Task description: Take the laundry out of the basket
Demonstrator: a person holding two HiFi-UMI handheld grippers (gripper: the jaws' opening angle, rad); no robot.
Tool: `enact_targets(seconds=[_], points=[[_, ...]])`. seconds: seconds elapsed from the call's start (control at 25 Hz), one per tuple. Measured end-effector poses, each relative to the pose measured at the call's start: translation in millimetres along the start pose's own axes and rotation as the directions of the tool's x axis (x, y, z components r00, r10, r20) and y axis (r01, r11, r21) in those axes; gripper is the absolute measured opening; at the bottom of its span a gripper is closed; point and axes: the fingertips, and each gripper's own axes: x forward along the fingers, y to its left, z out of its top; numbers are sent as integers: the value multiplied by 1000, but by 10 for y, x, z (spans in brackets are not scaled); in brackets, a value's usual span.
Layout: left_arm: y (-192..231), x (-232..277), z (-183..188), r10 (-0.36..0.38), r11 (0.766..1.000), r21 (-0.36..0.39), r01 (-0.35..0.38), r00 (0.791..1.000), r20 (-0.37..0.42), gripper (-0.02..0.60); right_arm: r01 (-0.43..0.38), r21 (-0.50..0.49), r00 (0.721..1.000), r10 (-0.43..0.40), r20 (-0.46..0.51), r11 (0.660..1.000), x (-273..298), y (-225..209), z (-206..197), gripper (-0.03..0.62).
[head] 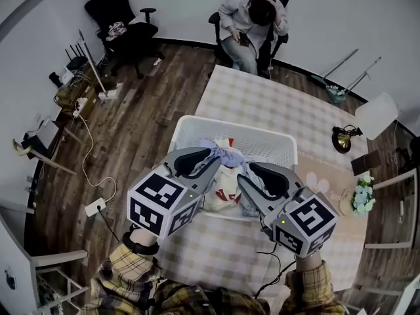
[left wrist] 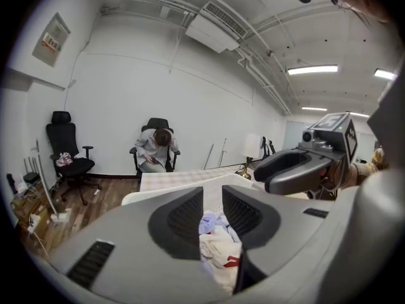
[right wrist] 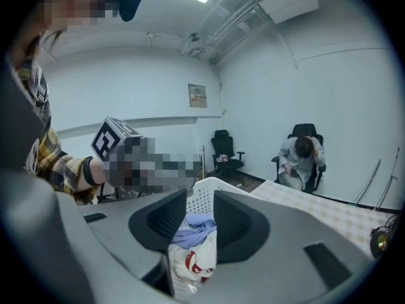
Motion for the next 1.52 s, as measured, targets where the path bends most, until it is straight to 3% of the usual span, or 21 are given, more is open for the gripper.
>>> enact_targets(seconds=[0.16,0.52,0.84,0.96,1.36,1.52], points=[[85,256,-86,-11,1000,-26,10,999,-50,178,-74,-14,992,72,-105,997,193,-2,-244,227],[292,739,-504,-7,997,-80,-9,981,-195,287,-165,-9,957,158,-243,986,491,-42,-608,290],[488,1031,-762,-19,980,-195,-32,967,-254,365,-255,-73,875,198,-442,964,771,37,-1160,365],[563,1115,-865,-7,977,-205,-54,959,-283,416,-295,-106,838,204,-506,950,864,73,-1335,400],[690,1276,-1372,18,967,-219,-126,899,-438,442,-429,-204,720,197,-665,880,1040,166,-1872,431],[674,1328,-1654,2,961,-236,-146,855,-518,442,-462,-261,686,155,-711,847,1071,137,-2079,431]])
